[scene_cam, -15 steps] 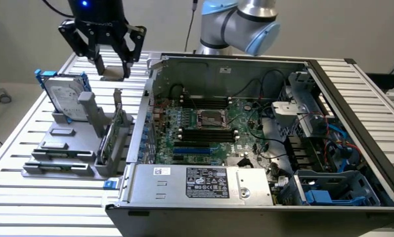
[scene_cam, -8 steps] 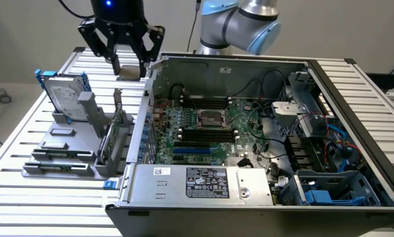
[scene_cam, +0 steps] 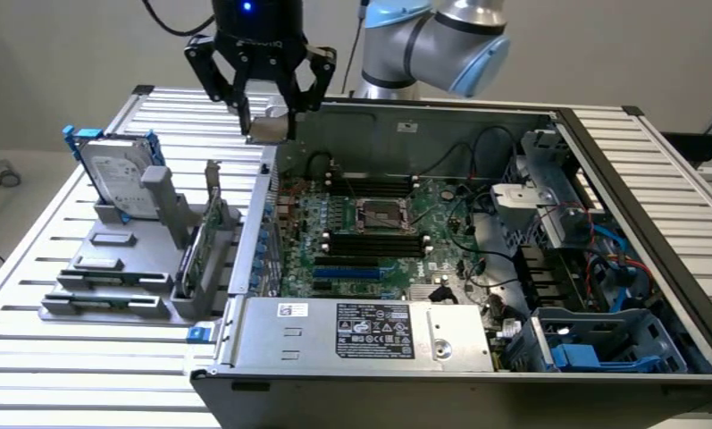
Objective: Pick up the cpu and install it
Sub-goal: 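Pick up the cpu and move it towards the insertion slot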
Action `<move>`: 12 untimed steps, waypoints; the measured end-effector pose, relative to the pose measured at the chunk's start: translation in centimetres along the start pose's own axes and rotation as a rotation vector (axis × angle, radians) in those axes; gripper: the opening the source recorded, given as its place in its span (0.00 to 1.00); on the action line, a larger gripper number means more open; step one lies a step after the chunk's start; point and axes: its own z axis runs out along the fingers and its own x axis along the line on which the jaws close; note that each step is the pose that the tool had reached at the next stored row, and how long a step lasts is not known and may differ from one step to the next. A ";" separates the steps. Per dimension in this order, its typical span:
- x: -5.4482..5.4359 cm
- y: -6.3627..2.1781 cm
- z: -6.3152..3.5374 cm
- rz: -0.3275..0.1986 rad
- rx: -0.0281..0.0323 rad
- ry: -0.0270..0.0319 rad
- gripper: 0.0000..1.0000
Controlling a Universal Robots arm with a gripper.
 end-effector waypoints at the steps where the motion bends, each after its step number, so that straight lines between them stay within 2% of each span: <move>1: -0.5 0.15 0.10 0.000 -0.0001 0.0001 0.55; 12: -5.4 2.43 1.99 0.000 0.0000 0.0012 0.55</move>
